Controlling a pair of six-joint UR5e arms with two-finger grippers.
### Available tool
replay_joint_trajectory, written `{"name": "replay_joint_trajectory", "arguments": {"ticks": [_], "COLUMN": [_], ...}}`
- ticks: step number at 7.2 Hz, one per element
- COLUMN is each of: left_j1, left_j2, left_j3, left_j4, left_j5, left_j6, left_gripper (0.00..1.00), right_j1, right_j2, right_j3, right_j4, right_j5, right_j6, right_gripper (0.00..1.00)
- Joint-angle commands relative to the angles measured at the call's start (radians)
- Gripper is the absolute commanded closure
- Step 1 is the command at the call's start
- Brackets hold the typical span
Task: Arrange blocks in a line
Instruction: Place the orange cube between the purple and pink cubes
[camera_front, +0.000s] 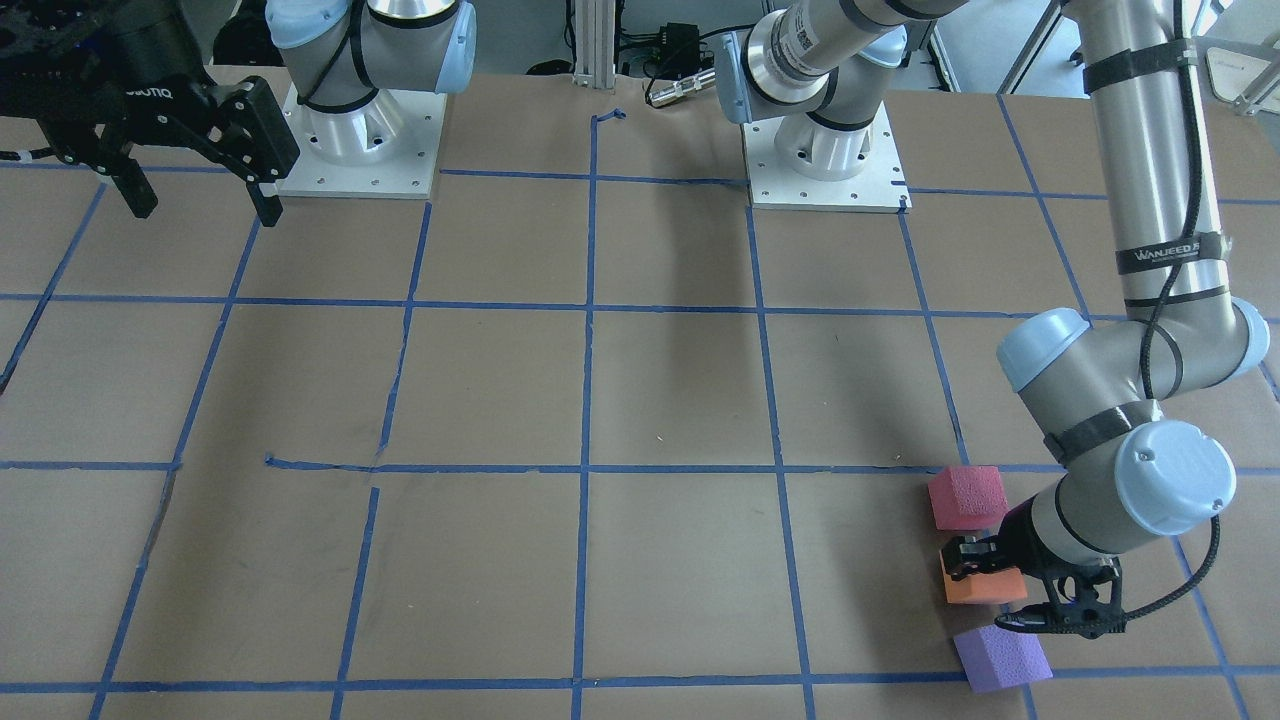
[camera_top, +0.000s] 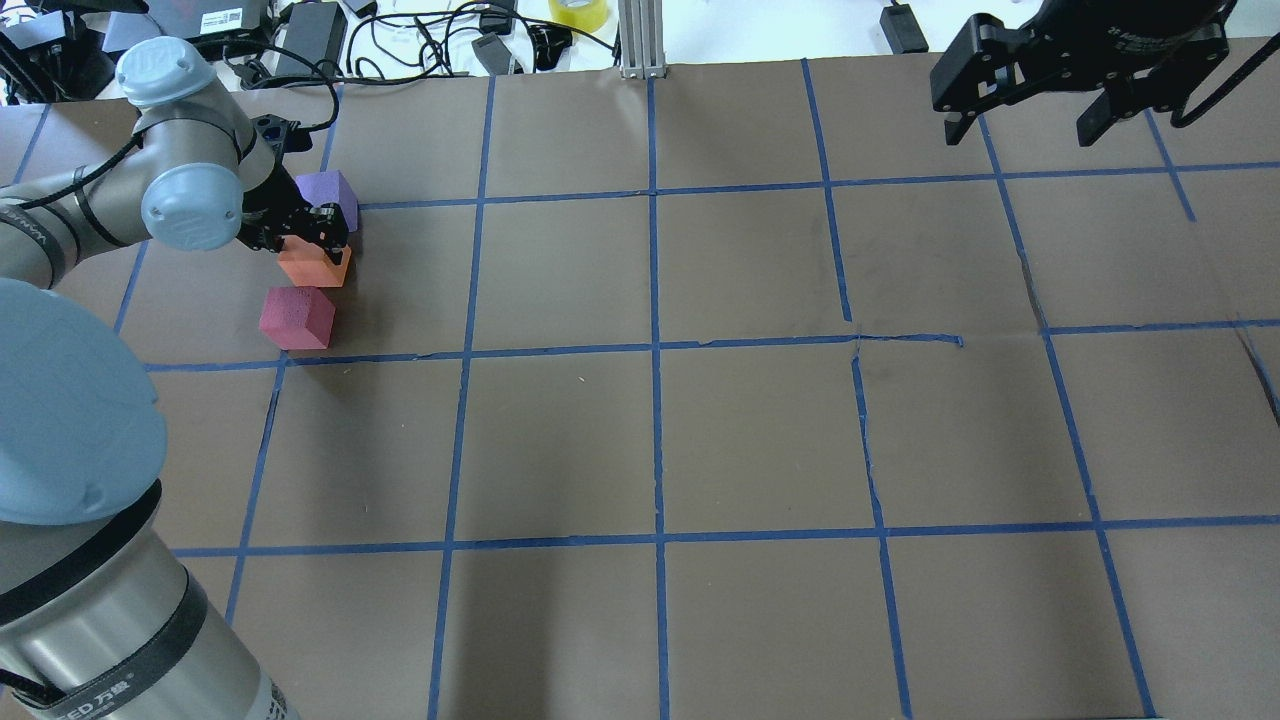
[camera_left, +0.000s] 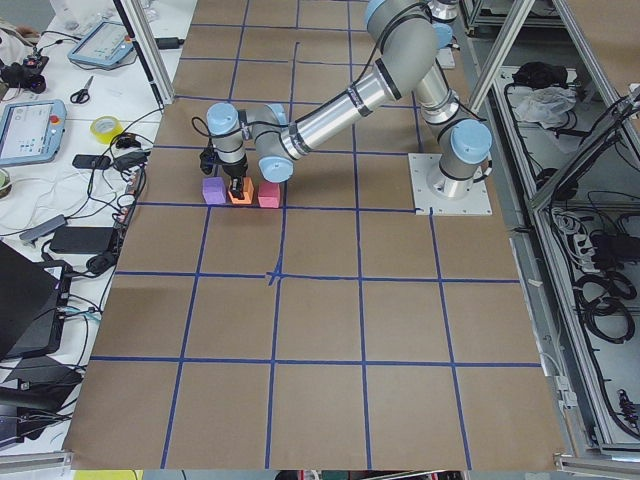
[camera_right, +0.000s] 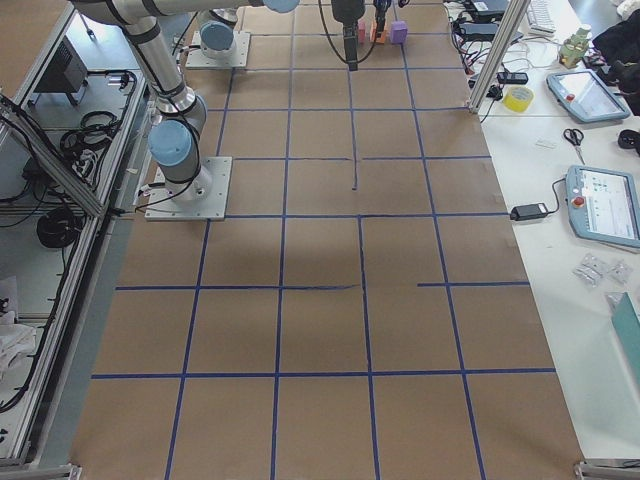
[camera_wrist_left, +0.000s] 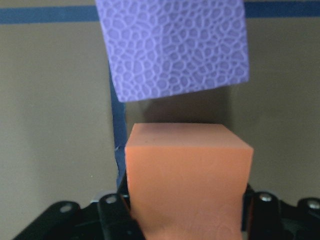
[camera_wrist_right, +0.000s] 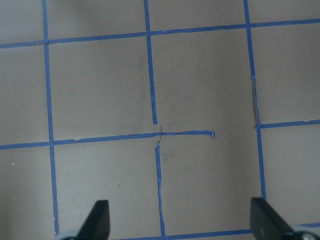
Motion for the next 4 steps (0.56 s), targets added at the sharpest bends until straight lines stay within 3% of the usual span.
{"name": "replay_joint_trajectory", "arguments": {"ticks": [1,2,3,4], "left_j1": [0.001,0.001,0.001,0.001], "left_j2": [-0.001,-0.004,-0.004,-0.003], "left_j3": [-0.006,-0.004,0.0,-0.001], "left_j4": [0.0,-0.002,-0.002,-0.002], "left_j5": [0.006,0.012,0.018,0.03], "left_j6": [0.0,-0.001,-0.003,-0.004], "left_gripper": [0.6,0.44,0.11,0.0], "right_j1": [0.0,0.0,0.0,0.0], "right_j2": [-0.001,-0.001,-0.001,-0.001], "right_j3": [0.002,0.002,0.002,0.002], "right_j4": [0.002,0.002,0.002,0.002], "right_j5": [0.0,0.0,0.0,0.0], "right_j6": [0.002,0.002,0.002,0.002], "right_gripper": [0.0,0.0,0.0,0.0]}}
